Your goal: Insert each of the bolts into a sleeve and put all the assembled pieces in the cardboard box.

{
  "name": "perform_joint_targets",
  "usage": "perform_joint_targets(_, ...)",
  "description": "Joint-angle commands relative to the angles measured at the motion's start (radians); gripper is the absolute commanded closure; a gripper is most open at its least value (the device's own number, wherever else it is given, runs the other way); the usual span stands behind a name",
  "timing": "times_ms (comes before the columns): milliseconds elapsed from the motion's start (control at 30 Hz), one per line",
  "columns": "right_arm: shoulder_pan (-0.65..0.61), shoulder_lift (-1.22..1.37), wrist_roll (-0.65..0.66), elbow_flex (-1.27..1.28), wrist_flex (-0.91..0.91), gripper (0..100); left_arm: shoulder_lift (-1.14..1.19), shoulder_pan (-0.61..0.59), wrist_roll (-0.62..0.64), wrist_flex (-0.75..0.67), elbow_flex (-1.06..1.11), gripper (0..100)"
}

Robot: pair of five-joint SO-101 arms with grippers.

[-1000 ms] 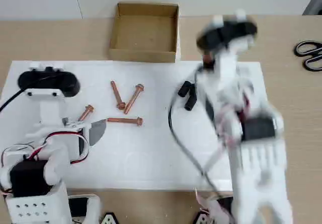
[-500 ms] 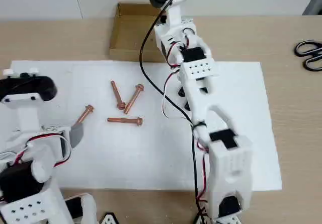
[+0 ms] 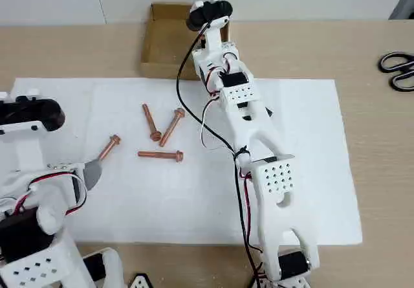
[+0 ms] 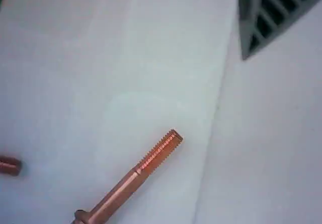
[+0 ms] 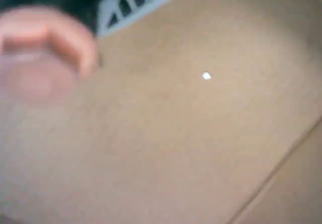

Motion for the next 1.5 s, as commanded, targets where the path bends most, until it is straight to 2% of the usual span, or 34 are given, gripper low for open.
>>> perform_joint_targets(0, -0.008, -0.027, 0.009, -0.094, 0.031, 79.1, -0.005, -0.002, -0.005, 0.006, -0.039, 70)
perform_joint_targets(167, -0.007, -0.053, 0.009, -0.183, 0.093, 77.5, -0.005, 0.003, -0.006, 0.005, -0.039, 70)
perform_joint_targets(333, -0.007, -0.116, 0.009, -0.330, 0.282, 77.5, -0.005, 0.003, -0.008, 0.002, -0.041, 70)
perform_joint_targets(500, -0.005, -0.196, 0.009, -0.509, 0.532, 77.5, -0.005, 0.003, -0.008, 0.005, -0.042, 70)
perform_joint_targets(900, -0.007, -0.386, 0.009, -0.885, 1.259, 77.5, -0.006, 0.003, -0.008, 0.055, -0.099, 70)
perform_joint_targets(1167, 0.025, -0.659, 0.011, -0.801, 1.303, 77.5, -0.006, 0.003, -0.008, 0.083, -0.142, 70)
perform_joint_targets(1300, 0.033, -0.849, 0.011, -0.485, 1.303, 77.5, -0.051, 0.005, -0.008, 0.083, -0.142, 70)
perform_joint_targets(1467, 0.031, -1.205, 0.002, 0.000, 1.296, 77.5, -0.161, 0.005, -0.008, 0.083, -0.134, 70)
